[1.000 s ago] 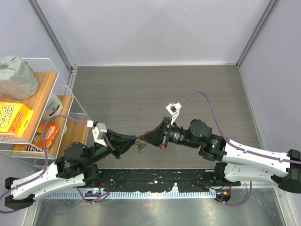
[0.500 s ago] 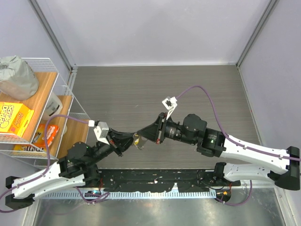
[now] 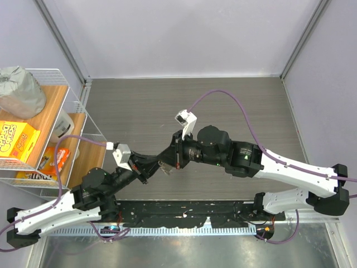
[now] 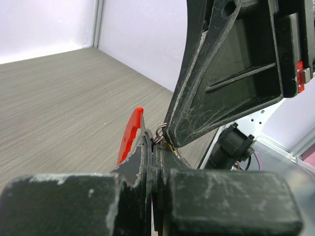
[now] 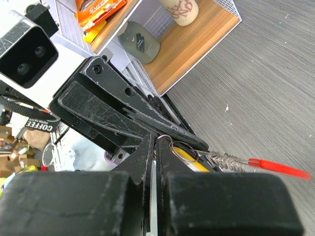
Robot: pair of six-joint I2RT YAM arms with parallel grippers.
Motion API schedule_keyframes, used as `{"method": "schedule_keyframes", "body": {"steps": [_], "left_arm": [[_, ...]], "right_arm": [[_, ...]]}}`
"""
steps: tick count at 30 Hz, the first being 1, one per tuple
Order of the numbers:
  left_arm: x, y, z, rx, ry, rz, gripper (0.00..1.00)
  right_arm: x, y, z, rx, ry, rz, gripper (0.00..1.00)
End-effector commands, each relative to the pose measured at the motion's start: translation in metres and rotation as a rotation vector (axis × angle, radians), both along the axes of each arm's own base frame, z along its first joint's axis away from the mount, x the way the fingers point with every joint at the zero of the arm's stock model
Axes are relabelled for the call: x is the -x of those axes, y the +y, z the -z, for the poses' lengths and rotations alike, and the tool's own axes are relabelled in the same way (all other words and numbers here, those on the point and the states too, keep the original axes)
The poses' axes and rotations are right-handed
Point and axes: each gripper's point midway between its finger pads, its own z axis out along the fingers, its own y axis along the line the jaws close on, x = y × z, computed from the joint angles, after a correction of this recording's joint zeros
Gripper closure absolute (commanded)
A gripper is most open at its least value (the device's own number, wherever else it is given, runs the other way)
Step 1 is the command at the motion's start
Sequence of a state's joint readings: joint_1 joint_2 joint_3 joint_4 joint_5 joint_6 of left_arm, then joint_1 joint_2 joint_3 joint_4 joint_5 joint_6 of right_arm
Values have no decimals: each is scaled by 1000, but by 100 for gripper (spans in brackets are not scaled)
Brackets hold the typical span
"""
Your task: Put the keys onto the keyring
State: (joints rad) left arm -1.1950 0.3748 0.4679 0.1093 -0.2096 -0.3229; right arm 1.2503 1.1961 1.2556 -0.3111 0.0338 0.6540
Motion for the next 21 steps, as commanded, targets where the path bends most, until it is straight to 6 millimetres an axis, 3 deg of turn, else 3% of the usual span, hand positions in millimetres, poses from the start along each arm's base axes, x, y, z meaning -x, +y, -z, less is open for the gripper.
{"method": "schedule_keyframes", "body": {"steps": [1, 4, 9, 14, 21], "left_arm": [[11, -6, -32, 108, -86, 66, 100], [19, -6, -42, 152, -112, 105, 100], [27, -4, -55, 208, -126, 143, 100], [33, 0, -66, 253, -135, 169, 100], [38, 5, -74, 283, -142, 188, 100]], "right_arm": [[38, 12, -11, 13, -15, -172, 94], [52, 15, -8, 64, -41, -232, 91], [67, 13, -1, 152, -77, -289, 78], [72, 6, -9, 149, -112, -308, 55], [78, -13, -24, 151, -176, -334, 43]]}}
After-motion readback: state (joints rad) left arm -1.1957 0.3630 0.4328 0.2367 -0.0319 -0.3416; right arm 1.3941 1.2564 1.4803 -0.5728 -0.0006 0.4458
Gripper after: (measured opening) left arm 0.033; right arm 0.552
